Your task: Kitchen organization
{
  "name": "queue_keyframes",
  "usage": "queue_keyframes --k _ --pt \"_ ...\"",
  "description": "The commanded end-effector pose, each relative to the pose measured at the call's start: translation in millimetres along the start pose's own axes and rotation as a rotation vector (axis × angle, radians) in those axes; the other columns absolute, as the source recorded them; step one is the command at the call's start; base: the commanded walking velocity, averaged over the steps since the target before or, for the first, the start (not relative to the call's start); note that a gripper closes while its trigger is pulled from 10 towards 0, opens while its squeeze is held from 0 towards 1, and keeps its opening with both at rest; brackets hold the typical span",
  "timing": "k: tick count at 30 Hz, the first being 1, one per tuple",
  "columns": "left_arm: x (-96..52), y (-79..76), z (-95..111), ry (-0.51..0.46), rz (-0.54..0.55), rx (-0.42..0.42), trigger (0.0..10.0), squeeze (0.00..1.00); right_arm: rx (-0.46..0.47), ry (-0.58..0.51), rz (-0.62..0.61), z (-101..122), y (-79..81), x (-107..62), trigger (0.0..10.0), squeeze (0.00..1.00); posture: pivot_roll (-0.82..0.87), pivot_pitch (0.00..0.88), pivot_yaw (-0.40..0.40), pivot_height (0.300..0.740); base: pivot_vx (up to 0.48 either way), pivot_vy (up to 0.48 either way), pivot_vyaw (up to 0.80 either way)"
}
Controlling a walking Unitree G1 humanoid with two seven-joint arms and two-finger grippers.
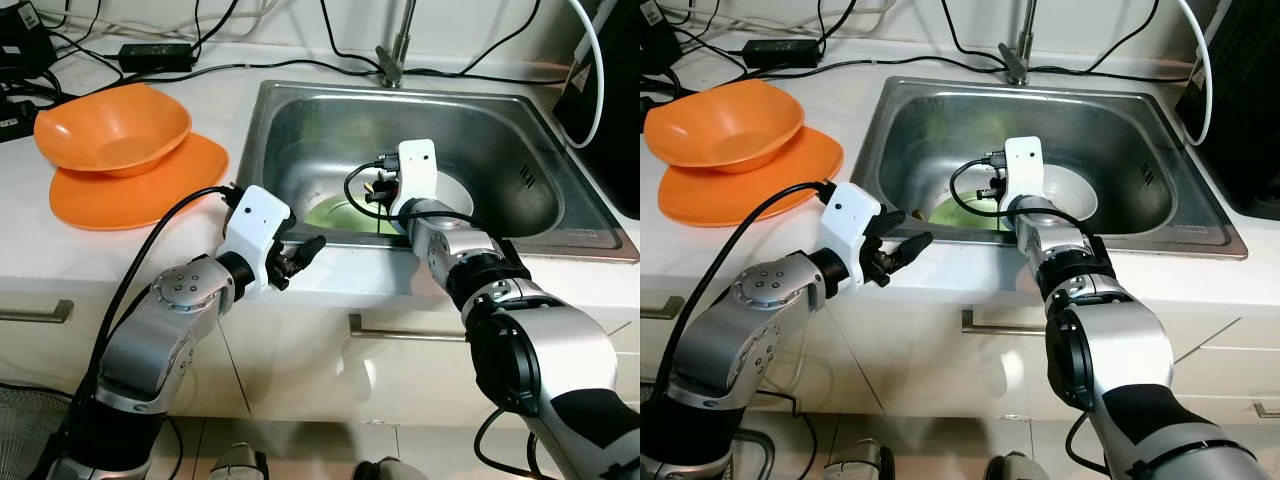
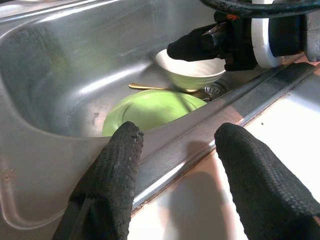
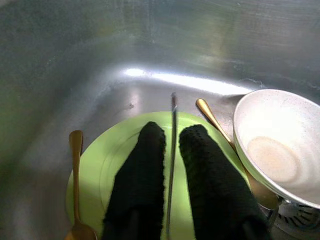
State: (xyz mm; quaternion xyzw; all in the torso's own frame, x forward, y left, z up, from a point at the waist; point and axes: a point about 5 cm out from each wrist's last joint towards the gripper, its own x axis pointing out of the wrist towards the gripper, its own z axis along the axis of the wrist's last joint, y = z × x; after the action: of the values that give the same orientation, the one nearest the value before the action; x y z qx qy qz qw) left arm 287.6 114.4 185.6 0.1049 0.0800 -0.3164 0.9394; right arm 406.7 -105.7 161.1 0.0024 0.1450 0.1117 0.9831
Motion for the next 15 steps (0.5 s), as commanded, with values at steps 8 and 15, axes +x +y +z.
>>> queue_keyframes --k 8,15 --pt "0.5 10.3 11 -0.064 0.103 0.028 10.0 0.0 -0.056 -0.203 0.026 32 5.7 -1.2 10.0 0.0 0.13 0.077 -0.052 0.718 0.0 0.0 0.0" --pt "-2.1 36.1 42 -0.22 0.301 0.023 10.0 0.0 -0.057 -0.425 0.105 65 13.0 -8.5 10.0 0.0 0.12 0.077 -0.048 0.718 0.0 0.0 0.0"
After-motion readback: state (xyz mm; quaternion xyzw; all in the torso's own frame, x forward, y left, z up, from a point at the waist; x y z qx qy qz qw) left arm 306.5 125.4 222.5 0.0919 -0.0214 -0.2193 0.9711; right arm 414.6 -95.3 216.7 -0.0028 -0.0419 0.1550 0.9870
